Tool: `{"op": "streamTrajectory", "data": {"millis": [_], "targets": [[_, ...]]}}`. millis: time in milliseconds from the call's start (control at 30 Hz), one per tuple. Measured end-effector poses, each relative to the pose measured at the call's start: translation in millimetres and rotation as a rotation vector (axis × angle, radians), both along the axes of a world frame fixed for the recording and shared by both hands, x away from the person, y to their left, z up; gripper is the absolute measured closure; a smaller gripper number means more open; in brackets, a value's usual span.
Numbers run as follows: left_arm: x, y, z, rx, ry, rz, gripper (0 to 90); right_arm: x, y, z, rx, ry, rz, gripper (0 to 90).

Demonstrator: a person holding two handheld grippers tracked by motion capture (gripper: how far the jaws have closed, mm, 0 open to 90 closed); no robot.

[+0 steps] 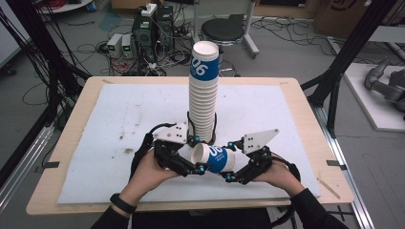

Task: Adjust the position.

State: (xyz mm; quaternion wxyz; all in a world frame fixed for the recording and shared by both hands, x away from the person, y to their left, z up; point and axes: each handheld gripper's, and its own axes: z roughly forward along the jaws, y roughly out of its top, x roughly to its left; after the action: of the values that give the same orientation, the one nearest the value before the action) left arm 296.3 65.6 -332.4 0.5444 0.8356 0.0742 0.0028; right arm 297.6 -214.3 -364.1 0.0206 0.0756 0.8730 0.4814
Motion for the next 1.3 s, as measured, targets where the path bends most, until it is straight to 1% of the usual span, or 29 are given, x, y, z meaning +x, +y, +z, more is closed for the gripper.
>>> {"op": "streamTrajectory", "data": {"millis": [33, 67, 100, 133, 167, 200, 233, 267, 300, 333, 400, 433, 467, 500, 533, 567, 600, 667, 800, 867, 933, 967, 1033, 1067, 1100, 1133, 1200, 1267, 1300], "targets": [[1.2, 3.1, -0.5, -0.049, 0.010, 0.002, 29.4, 0.1, -1.0, 0.7, 0.018, -0.004, -0.004, 18.1], [2.1, 5.1, -0.7, -0.075, 0.016, 0.001, 29.4, 0.0, -2.5, 1.9, 0.039, -0.002, -0.012, 18.0], [2.1, 5.1, -0.7, -0.075, 0.016, 0.001, 29.4, 0.2, -4.1, 2.9, 0.070, 0.000, -0.010, 17.9], [3.1, 8.1, -1.5, -0.128, 0.025, 0.002, 29.4, 0.4, -6.2, 4.2, 0.092, 0.005, -0.013, 17.9], [3.2, 9.0, -1.6, -0.146, 0.025, 0.006, 29.4, 1.0, -7.8, 5.2, 0.113, 0.005, -0.013, 17.7], [3.2, 9.0, -1.6, -0.146, 0.025, 0.006, 29.4, 1.0, -7.8, 5.2, 0.113, 0.005, -0.013, 17.7], [3.0, 11.4, -1.1, -0.175, 0.009, 0.014, 29.4, 1.9, -10.7, 6.7, 0.151, 0.017, -0.024, 17.2], [3.0, 11.4, -1.1, -0.175, 0.009, 0.014, 29.4, 2.4, -12.1, 7.1, 0.169, 0.026, -0.030, 17.1], [3.3, 12.6, -1.0, -0.196, 0.006, 0.017, 29.4, 3.0, -13.2, 7.5, 0.192, 0.040, -0.035, 17.1], [4.5, 15.6, -2.1, -0.249, 0.021, 0.022, 29.4, 3.5, -14.3, 7.7, 0.214, 0.047, -0.038, 17.0], [6.0, 18.5, -4.5, -0.307, 0.036, 0.030, 29.4, 3.2, -15.3, 8.4, 0.260, 0.048, -0.055, 17.0], [6.9, 19.3, -6.0, -0.334, 0.052, 0.025, 29.4, 3.3, -15.4, 9.0, 0.278, 0.051, -0.060, 16.6], [7.4, 19.7, -7.7, -0.358, 0.066, 0.021, 29.4, 3.0, -15.3, 9.7, 0.295, 0.053, -0.064, 14.1], [7.4, 19.7, -7.7, -0.358, 0.066, 0.021, 29.4, 3.0, -15.3, 9.7, 0.295, 0.053, -0.064, 14.1], [7.8, 19.9, -9.2, -0.382, 0.073, 0.016, 29.4, 2.7, -15.1, 10.5, 0.330, 0.056, -0.063, 13.9], [7.7, 20.0, -10.6, -0.399, 0.073, 0.015, 29.4, 2.2, -14.6, 10.9, 0.344, 0.064, -0.066, 13.9], [8.2, 18.9, -12.5, -0.413, 0.082, 0.008, 29.4, 2.2, -14.3, 11.2, 0.354, 0.068, -0.065, 13.9], [7.8, 16.9, -13.7, -0.405, 0.078, 0.006, 29.4, 1.9, -13.1, 11.3, 0.360, 0.074, -0.063, 13.9], [6.8, 13.6, -15.7, -0.408, 0.081, -0.002, 29.3, 1.0, -11.5, 11.9, 0.377, 0.082, -0.060, 14.0], [6.8, 11.4, -17.5, -0.407, 0.081, -0.003, 29.2, 1.3, -12.1, 12.6, 0.386, 0.089, -0.052, 16.9], [7.0, 11.4, -17.7, -0.403, 0.086, -0.005, 29.2, 1.8, -13.0, 13.0, 0.386, 0.089, -0.048, 17.4], [6.8, 10.9, -17.7, -0.397, 0.085, -0.002, 29.0, 3.0, -14.2, 13.2, 0.371, 0.098, -0.037, 18.2], [6.2, 9.8, -17.1, -0.368, 0.093, 0.000, 28.9, 3.8, -14.9, 13.4, 0.360, 0.098, -0.030, 18.8], [6.2, 9.8, -17.1, -0.368, 0.093, 0.000, 28.6, 3.8, -15.1, 13.6, 0.350, 0.093, -0.029, 19.0], [6.3, 9.5, -15.6, -0.331, 0.096, 0.005, 27.4, 3.5, -15.4, 14.0, 0.336, 0.090, -0.030, 19.4], [6.2, 9.6, -14.5, -0.309, 0.096, 0.007, 25.7, 3.7, -15.6, 14.3, 0.321, 0.082, -0.033, 19.5], [6.5, 9.5, -11.8, -0.250, 0.098, 0.012, 23.0, 5.0, -16.6, 14.6, 0.304, 0.086, -0.028, 19.7], [6.1, 8.8, -9.2, -0.190, 0.093, 0.004, 21.4, 5.9, -17.3, 14.7, 0.266, 0.083, -0.024, 19.9], [6.1, 8.8, -9.2, -0.190, 0.093, 0.004, 21.3, 6.2, -17.0, 14.5, 0.243, 0.086, -0.020, 19.9]]}}
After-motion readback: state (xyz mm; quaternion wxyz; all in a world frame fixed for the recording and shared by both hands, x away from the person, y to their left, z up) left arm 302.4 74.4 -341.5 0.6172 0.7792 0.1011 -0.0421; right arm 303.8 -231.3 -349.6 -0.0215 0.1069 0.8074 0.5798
